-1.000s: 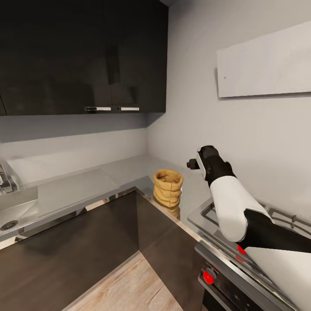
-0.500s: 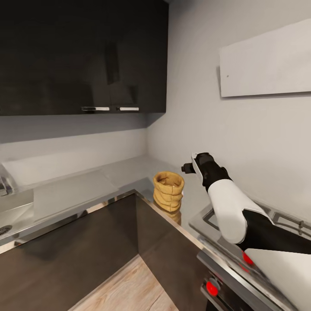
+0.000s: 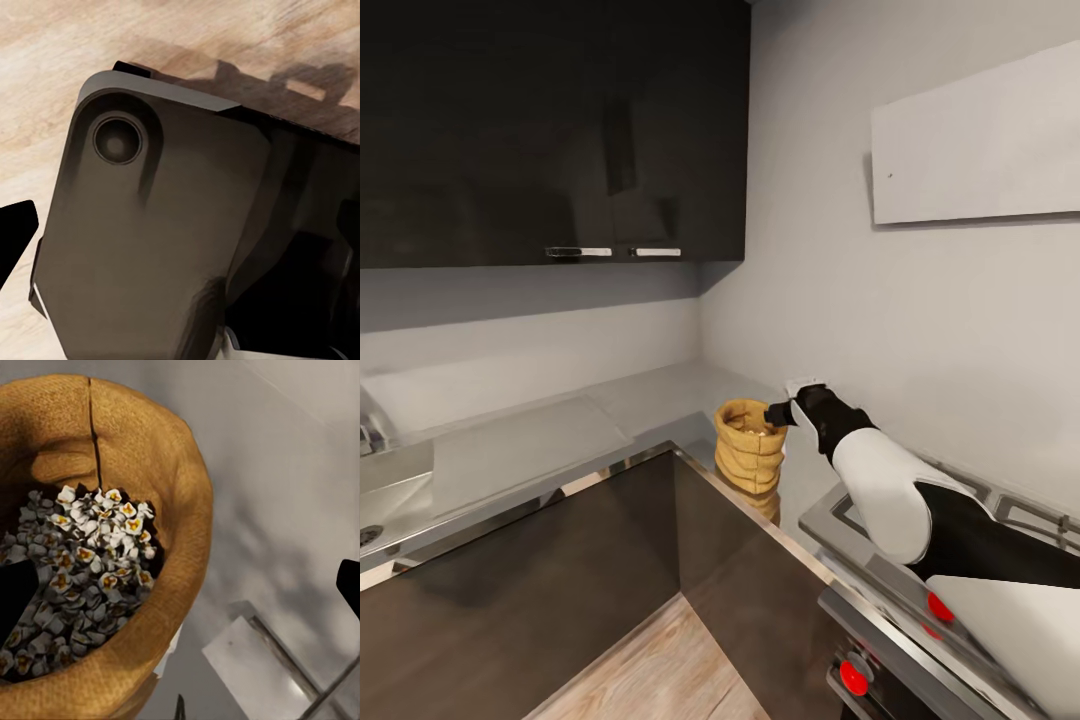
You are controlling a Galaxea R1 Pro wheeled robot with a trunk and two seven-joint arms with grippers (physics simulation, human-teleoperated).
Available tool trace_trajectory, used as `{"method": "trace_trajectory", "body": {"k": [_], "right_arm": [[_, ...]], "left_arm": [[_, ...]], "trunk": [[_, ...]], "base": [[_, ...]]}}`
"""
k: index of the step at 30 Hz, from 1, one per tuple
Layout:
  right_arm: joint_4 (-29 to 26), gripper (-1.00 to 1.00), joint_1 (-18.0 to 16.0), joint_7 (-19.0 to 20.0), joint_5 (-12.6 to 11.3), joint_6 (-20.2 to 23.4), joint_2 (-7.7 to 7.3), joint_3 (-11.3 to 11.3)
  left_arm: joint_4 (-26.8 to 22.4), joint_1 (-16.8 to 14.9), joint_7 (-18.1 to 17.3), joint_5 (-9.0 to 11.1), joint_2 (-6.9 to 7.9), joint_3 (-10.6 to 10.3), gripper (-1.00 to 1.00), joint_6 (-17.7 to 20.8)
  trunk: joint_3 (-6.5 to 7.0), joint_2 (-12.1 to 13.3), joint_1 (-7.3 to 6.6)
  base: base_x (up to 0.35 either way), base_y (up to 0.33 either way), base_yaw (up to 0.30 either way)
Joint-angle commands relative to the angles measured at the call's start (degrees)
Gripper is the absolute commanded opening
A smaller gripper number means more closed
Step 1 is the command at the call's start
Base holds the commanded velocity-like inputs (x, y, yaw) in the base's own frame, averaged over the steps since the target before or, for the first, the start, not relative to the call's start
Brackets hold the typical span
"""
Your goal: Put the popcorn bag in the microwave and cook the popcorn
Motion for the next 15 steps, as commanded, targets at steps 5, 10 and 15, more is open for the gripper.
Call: {"method": "trace_trajectory", "body": {"k": [5,10,15], "right_arm": [[0.11,1.00,-0.03,-0.26,-0.18,0.05,0.05,-0.29],[0.13,1.00,-0.03,-0.32,-0.22,-0.10,0.05,-0.29],[0.20,1.00,-0.03,-0.32,-0.38,-0.10,0.05,-0.37]], "left_arm": [[-0.09,-0.01,-0.10,0.31,-0.05,0.04,1.00,-0.09],[-0.08,0.02,-0.10,0.37,0.02,0.05,1.00,-0.02],[-0.04,0.01,-0.10,0.38,0.04,0.12,1.00,0.18]], "trunk": [[-0.06,-0.04,0.01],[-0.06,-0.04,0.01],[-0.06,-0.04,0.01]], "base": [[0.000,0.000,0.000],[0.004,0.000,0.000],[0.144,0.000,0.000]]}}
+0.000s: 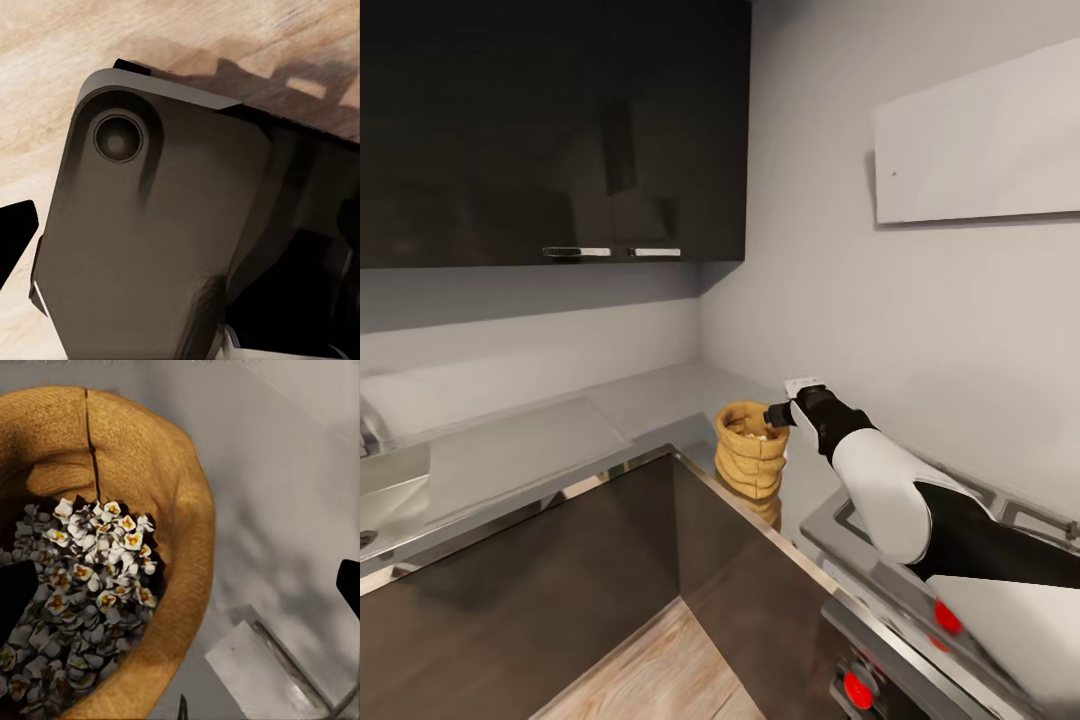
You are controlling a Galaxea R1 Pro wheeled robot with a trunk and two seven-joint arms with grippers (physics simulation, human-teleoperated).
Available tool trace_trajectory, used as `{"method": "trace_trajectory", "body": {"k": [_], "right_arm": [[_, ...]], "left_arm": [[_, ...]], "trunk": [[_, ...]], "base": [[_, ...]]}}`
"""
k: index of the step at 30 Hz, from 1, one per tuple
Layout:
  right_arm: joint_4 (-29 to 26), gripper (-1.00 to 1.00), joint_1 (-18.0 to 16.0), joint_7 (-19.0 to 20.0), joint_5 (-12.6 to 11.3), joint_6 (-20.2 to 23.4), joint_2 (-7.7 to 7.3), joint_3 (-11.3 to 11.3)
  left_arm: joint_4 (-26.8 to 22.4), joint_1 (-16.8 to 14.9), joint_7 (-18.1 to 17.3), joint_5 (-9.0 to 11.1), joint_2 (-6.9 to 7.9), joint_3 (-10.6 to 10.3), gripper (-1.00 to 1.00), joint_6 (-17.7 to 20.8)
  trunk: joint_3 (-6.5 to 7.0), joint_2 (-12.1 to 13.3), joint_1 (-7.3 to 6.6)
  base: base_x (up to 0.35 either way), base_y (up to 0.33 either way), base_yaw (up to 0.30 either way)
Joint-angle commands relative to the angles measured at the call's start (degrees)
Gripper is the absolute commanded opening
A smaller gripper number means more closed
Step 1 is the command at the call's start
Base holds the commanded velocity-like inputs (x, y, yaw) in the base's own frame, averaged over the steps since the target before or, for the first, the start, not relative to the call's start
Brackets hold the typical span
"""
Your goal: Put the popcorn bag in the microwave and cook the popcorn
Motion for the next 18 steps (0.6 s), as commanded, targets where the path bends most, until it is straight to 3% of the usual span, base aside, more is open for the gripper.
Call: {"method": "trace_trajectory", "body": {"k": [1,6,12,18], "right_arm": [[-0.01,1.00,-0.03,-0.15,0.09,0.24,0.05,-0.27],[1.88,1.00,-0.03,-0.18,0.11,-0.95,0.05,-0.34],[7.90,1.00,-0.03,-0.24,0.16,-6.85,0.05,-0.43],[8.53,1.00,-0.03,-0.24,0.24,-7.55,0.05,-0.44]], "left_arm": [[-0.07,0.02,-0.10,0.31,0.00,0.05,1.00,-0.10],[-0.07,0.03,-0.10,0.31,0.00,0.06,1.00,-0.10],[-0.08,0.03,-0.10,0.31,0.00,0.06,1.00,-0.17],[-0.07,0.03,-0.10,0.31,0.00,0.06,1.00,-0.20]], "trunk": [[-0.06,-0.04,0.02],[-0.06,-0.04,0.02],[-0.06,-0.04,0.02],[-0.06,-0.04,0.02]], "base": [[0.086,0.000,0.000],[0.023,0.000,0.000],[0.001,0.000,0.000],[0.000,0.000,0.000]]}}
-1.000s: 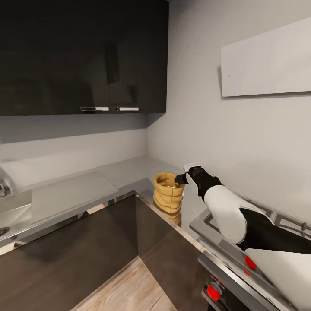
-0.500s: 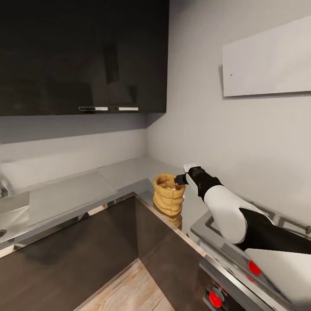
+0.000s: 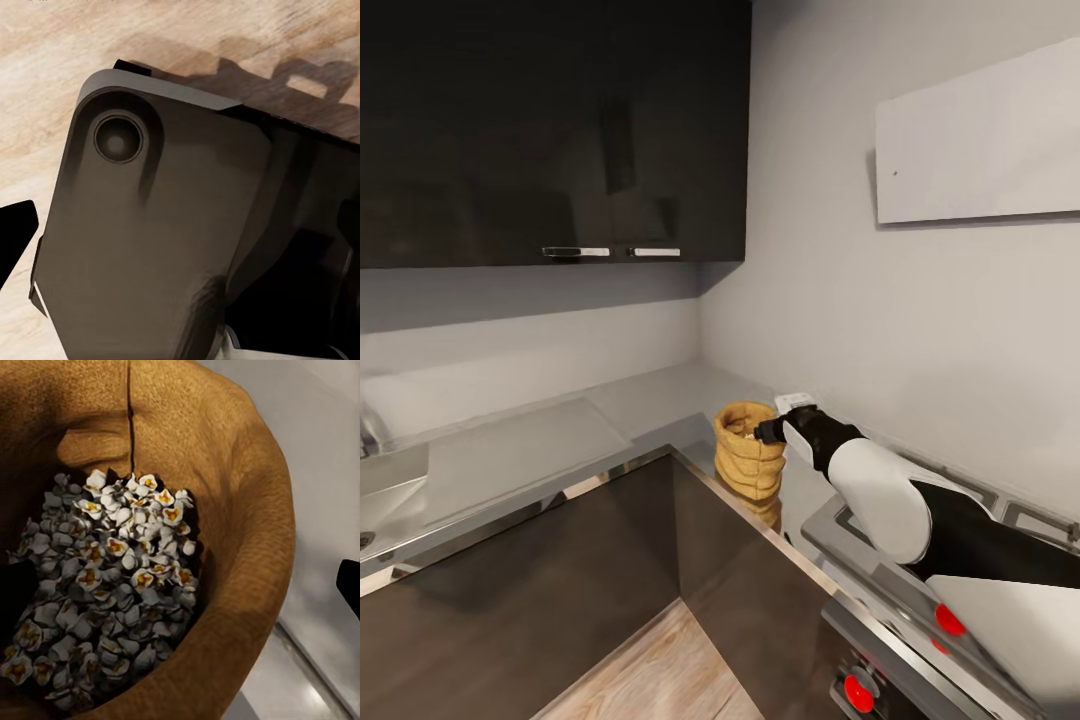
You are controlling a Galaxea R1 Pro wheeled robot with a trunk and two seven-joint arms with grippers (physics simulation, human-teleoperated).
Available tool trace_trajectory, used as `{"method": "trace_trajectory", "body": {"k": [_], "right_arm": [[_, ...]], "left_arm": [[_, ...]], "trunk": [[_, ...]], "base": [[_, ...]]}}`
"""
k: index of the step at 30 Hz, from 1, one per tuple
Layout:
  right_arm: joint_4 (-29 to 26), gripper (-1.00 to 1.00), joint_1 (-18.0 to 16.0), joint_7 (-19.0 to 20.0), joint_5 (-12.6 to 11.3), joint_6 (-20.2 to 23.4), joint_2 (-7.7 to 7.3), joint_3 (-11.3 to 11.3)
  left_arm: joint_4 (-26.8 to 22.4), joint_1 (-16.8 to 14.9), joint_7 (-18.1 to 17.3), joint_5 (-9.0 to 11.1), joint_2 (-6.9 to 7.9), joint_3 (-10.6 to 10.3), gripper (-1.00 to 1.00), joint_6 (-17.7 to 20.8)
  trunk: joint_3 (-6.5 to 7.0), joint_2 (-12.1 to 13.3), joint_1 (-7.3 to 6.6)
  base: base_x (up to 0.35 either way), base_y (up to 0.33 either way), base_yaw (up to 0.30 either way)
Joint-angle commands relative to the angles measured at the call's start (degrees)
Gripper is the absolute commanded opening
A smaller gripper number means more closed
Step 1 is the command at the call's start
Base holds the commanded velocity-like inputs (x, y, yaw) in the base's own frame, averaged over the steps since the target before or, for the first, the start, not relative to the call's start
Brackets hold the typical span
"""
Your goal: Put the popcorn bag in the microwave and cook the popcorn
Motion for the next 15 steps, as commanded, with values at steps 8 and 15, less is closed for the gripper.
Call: {"method": "trace_trajectory", "body": {"k": [8,15], "right_arm": [[-0.05,1.00,-0.02,-1.64,0.46,0.35,0.04,-0.38],[-0.05,1.00,-0.02,-3.08,0.40,0.35,0.04,-0.38]], "left_arm": [[-0.07,0.01,-0.10,0.27,-0.01,-0.04,1.00,-0.11],[-0.07,0.02,-0.10,0.31,-0.01,0.01,1.00,-0.17]], "trunk": [[-0.07,-0.04,0.01],[-0.07,-0.04,0.01]], "base": [[0.062,0.000,0.000],[0.010,0.000,0.000]]}}
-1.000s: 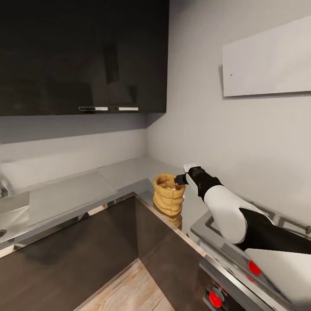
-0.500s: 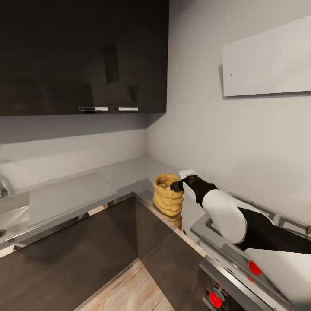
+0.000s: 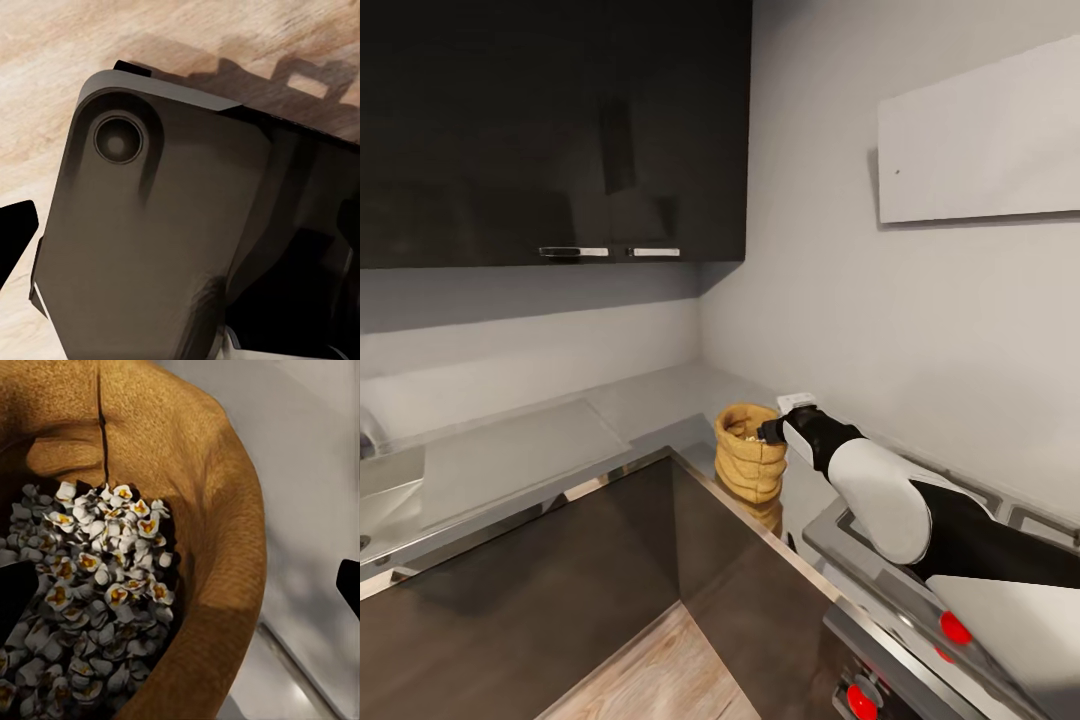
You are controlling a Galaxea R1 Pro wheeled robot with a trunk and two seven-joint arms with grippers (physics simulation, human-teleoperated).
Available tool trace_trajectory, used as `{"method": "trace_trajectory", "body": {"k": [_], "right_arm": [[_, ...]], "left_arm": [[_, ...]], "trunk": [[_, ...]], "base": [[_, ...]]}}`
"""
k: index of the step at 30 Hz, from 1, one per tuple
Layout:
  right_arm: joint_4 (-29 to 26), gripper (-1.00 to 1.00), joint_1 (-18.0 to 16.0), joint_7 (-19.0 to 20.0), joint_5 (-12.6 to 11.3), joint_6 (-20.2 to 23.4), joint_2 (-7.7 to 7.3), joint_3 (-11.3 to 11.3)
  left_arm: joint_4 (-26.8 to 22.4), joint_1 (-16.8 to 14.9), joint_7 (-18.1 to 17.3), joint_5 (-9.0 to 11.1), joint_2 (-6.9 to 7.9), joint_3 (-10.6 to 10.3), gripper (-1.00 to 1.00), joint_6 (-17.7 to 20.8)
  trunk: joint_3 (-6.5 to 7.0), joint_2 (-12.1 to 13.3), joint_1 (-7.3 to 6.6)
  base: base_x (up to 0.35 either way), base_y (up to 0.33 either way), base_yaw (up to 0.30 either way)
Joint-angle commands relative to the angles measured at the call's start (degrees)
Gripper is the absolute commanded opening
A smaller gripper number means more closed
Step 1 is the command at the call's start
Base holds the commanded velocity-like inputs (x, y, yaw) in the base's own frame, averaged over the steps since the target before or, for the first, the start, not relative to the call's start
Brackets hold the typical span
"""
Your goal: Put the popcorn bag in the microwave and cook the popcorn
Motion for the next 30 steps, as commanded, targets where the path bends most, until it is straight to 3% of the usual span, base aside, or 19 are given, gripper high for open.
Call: {"method": "trace_trajectory", "body": {"k": [1,10,30], "right_arm": [[-0.08,1.00,-0.03,-0.19,0.46,0.28,0.04,-0.48],[-0.65,1.00,-0.12,-2.51,0.44,0.99,0.04,-0.66],[-6.19,1.00,-0.12,-2.99,0.18,4.95,0.04,-0.81]], "left_arm": [[-0.07,0.00,-0.10,0.32,-0.01,0.06,1.00,-0.09],[-0.12,-0.06,-0.03,0.32,-0.01,0.08,1.00,-0.18],[-0.10,-0.01,-0.03,0.32,0.03,0.09,1.00,-0.18]], "trunk": [[-0.06,-0.04,0.01],[-0.06,-0.04,0.01],[-0.06,-0.04,0.01]], "base": [[0.000,0.000,0.000],[0.000,0.000,0.000],[0.000,0.000,0.000]]}}
